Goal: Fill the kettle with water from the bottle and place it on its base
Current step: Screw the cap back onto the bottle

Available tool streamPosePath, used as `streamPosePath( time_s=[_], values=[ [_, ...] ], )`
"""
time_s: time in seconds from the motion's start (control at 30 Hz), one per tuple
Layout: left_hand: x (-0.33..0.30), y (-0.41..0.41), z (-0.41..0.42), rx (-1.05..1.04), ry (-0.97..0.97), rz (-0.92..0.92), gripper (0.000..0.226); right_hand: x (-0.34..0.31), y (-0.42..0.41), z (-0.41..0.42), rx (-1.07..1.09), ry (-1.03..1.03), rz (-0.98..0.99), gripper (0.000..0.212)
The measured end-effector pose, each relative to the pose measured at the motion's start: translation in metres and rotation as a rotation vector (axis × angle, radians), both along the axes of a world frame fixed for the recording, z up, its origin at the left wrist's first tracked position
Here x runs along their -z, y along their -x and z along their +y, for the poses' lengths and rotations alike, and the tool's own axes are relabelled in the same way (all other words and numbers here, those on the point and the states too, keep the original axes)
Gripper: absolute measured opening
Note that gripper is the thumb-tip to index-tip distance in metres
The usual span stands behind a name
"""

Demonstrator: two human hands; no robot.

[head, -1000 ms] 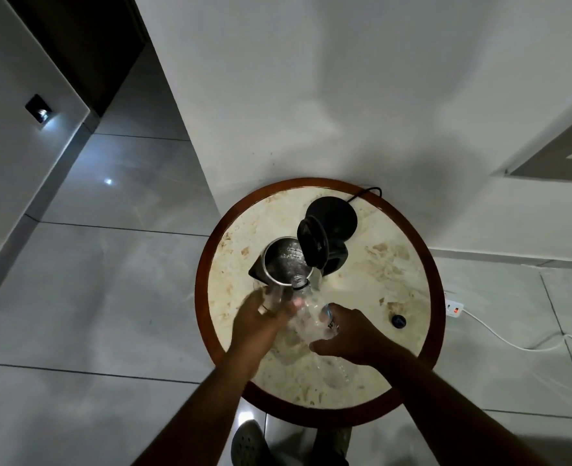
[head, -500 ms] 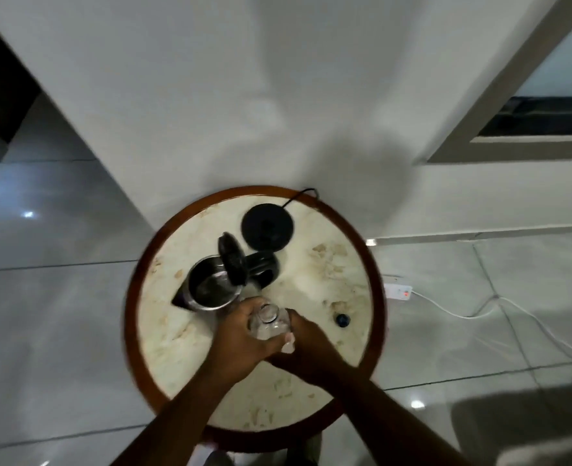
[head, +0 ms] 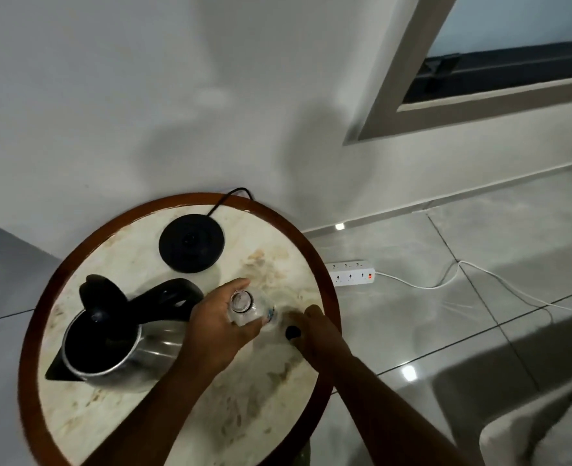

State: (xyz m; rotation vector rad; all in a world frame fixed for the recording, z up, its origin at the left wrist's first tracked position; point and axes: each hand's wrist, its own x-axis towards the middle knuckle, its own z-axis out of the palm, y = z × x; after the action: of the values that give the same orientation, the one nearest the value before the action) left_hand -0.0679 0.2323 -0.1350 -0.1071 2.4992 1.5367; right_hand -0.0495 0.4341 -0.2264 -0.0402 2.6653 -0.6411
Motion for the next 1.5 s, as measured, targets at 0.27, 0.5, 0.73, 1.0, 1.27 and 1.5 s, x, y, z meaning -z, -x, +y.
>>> streamPosePath(
  time_s=[0.27,0.5,0.73,1.0,1.27,1.5],
  values=[
    [-0.001,0.008,0.02,0.116,0.004,-0.034,0.069,-0.012,0.012,0.01,0.208,0.037,0.093,0.014],
    [-0.001,0.006,0.026,0.127,-0.019,-0.066,0.074,-0.12,0.031,0.023,0.173,0.347,0.26,0.029],
    [0.0,0.009,0.023,0.169,-0.063,-0.12,0.071,-0.168,0.039,-0.004,-0.38,0.219,0.286,0.026],
    [0.01,0.012,0.022,0.147,-0.119,-0.194,0.076,-0.165,0.054,-0.022,-0.738,-0.126,0.257,0.029],
    [0.007,0.017,0.015,0.204,-0.1,-0.183,0.068,-0.171,0.059,-0.03,-0.592,-0.138,0.163,0.039],
    [0.008,0.02,0.016,0.263,-0.067,-0.181,0.066,-0.166,0.055,-0.026,-0.741,-0.217,0.172,0.035]
  ],
)
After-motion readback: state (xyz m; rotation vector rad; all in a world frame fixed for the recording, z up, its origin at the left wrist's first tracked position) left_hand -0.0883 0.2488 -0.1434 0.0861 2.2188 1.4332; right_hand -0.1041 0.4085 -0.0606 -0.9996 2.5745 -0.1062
